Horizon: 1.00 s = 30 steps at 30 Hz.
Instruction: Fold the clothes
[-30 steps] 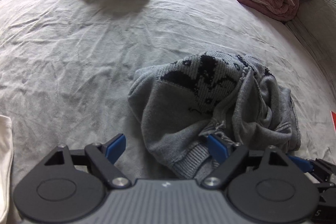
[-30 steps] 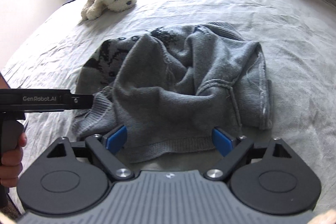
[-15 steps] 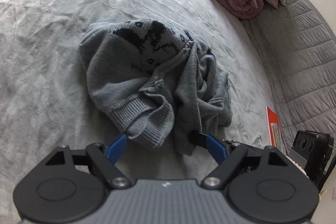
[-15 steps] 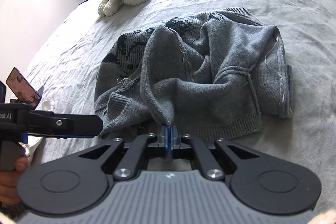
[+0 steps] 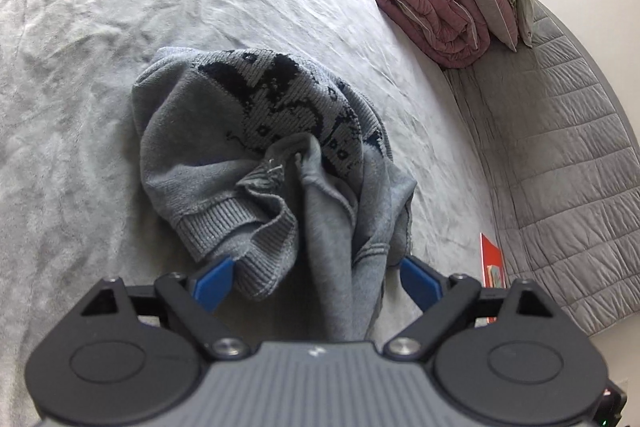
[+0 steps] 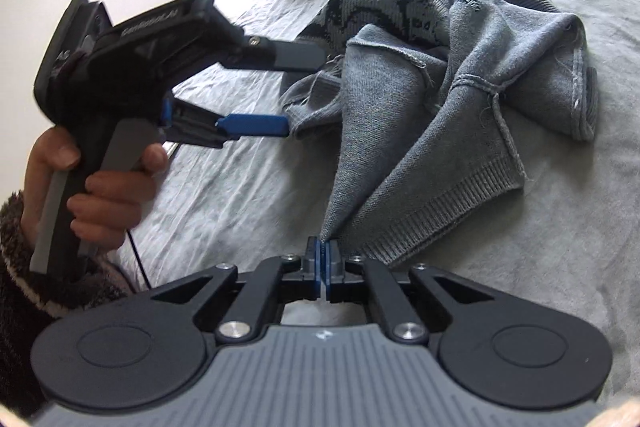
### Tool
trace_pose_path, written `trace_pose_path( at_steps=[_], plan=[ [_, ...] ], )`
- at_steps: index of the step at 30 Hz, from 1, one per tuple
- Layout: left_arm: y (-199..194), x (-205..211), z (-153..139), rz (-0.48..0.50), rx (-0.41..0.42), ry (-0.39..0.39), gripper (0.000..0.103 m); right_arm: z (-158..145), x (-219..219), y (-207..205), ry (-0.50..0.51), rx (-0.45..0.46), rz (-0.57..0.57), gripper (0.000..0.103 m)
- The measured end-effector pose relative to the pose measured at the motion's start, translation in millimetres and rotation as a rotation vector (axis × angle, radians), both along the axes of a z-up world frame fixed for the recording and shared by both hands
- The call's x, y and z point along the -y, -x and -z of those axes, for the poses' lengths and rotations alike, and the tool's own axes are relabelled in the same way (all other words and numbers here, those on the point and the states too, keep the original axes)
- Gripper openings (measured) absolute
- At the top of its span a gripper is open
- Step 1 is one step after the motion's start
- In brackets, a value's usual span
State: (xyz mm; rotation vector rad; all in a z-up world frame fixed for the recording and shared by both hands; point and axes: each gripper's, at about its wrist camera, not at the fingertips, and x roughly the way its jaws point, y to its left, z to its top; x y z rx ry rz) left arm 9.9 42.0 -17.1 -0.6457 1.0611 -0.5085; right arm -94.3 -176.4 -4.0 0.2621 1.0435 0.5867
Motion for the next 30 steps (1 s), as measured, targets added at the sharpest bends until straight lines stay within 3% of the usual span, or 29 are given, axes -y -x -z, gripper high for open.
trace_pose_path(
  at_steps=[3,7,14,19,20,21,22,26,30],
  plan=[
    [1,5,0,0.003,0.023,-0.023,0.091,0,-3,11,-0.017,-0.012,-0.053,0.003],
    [-1,11,0,-0.003,0.039,-0.079,0.088,1,-9,17,0.031,0.005,-0.074,0.003],
    [-1,-3,-20,-0.053,0.130,-0.206,0.088,-13,20,2,0.048,0.057,0.048,0.003],
    [-3,-13,-15,-0.052,0.082,-0.271,0.090,-17,47,-18,0.047,0.078,0.176,0.015],
    [-4,-14,-12,-0.053,0.064,-0.289,0.090,-15,51,-24,0.056,0.079,0.204,0.024],
    [-5,-15,-9,-0.054,0.046,-0.307,0.090,-13,55,-31,0.068,0.081,0.238,0.045],
    [-6,-16,-6,-0.055,0.029,-0.323,0.090,-11,59,-36,0.078,0.084,0.268,0.053],
    [-13,-16,4,-0.069,-0.003,-0.333,0.090,-1,72,-65,0.122,0.088,0.359,0.056],
    [-20,-9,11,-0.057,-0.007,-0.346,0.082,11,89,-89,0.178,0.063,0.449,0.056]
  ],
)
